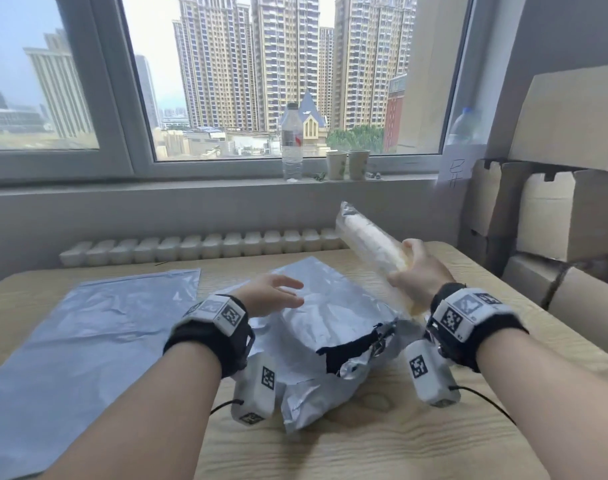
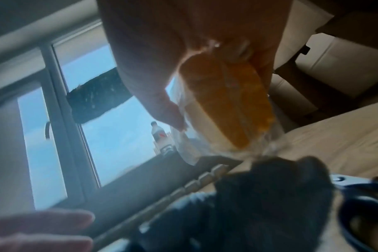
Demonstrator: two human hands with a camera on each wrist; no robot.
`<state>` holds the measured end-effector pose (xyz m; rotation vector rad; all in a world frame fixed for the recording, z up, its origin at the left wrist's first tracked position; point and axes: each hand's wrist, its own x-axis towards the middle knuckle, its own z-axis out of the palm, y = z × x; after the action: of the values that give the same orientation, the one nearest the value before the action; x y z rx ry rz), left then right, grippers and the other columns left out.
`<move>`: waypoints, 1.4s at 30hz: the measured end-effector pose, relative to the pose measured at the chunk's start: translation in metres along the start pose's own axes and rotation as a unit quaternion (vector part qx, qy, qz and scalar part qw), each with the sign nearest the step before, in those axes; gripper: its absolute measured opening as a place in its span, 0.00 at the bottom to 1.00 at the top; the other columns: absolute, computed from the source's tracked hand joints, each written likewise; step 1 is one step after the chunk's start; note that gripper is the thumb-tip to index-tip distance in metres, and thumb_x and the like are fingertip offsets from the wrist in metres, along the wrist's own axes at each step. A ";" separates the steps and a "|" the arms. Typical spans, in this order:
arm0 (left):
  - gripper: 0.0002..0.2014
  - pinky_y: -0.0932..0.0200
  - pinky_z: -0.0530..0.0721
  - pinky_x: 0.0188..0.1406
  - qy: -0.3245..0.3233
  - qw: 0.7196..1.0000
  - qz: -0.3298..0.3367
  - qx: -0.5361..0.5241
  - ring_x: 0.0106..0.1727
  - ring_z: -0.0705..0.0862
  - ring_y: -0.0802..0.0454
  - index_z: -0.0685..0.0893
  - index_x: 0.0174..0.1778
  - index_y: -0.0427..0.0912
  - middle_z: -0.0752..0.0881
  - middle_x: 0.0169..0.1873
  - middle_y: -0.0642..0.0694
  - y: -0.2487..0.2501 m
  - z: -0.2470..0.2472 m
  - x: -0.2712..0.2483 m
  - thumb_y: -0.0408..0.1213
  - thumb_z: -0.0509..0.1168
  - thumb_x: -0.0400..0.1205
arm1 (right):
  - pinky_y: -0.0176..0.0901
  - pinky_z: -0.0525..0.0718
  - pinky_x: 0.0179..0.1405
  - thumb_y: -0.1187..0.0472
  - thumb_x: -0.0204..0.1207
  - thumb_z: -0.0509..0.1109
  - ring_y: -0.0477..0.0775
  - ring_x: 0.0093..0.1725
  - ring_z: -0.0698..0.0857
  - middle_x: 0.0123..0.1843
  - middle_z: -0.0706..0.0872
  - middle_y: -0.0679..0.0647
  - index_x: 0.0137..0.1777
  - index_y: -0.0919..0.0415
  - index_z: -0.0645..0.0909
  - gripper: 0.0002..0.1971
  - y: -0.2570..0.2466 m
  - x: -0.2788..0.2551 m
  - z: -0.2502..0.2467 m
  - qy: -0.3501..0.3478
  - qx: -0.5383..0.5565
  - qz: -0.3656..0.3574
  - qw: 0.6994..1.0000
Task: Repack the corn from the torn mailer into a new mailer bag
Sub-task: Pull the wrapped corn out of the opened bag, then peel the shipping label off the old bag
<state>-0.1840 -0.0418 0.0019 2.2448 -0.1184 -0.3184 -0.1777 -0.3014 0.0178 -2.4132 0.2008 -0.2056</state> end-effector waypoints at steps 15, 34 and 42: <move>0.36 0.55 0.82 0.59 -0.111 0.954 -0.082 0.267 0.70 0.76 0.45 0.77 0.72 0.57 0.69 0.77 0.47 -0.044 0.007 0.019 0.24 0.73 0.71 | 0.54 0.77 0.64 0.48 0.75 0.67 0.58 0.66 0.72 0.65 0.75 0.55 0.70 0.46 0.75 0.23 0.035 0.022 0.057 -0.044 -0.333 -0.081 0.938; 0.36 0.57 0.80 0.61 -0.093 0.976 -0.082 0.176 0.73 0.76 0.50 0.77 0.73 0.53 0.77 0.73 0.49 -0.041 -0.011 -0.040 0.15 0.58 0.73 | 0.43 0.80 0.52 0.60 0.73 0.65 0.56 0.58 0.83 0.57 0.85 0.52 0.54 0.52 0.82 0.11 -0.017 -0.062 0.075 -0.176 -0.331 -0.262 0.889; 0.34 0.49 0.82 0.63 0.020 0.986 -0.033 0.161 0.62 0.84 0.44 0.83 0.63 0.43 0.86 0.58 0.46 -0.054 -0.024 -0.050 0.37 0.79 0.58 | 0.43 0.77 0.46 0.66 0.74 0.59 0.63 0.53 0.83 0.50 0.88 0.58 0.52 0.53 0.82 0.13 -0.075 -0.071 0.025 -0.003 -0.072 -0.289 0.955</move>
<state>-0.2274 0.0204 -0.0157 2.5777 -0.0784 -0.3062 -0.2351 -0.2152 0.0417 -2.5588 -0.5215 -0.4584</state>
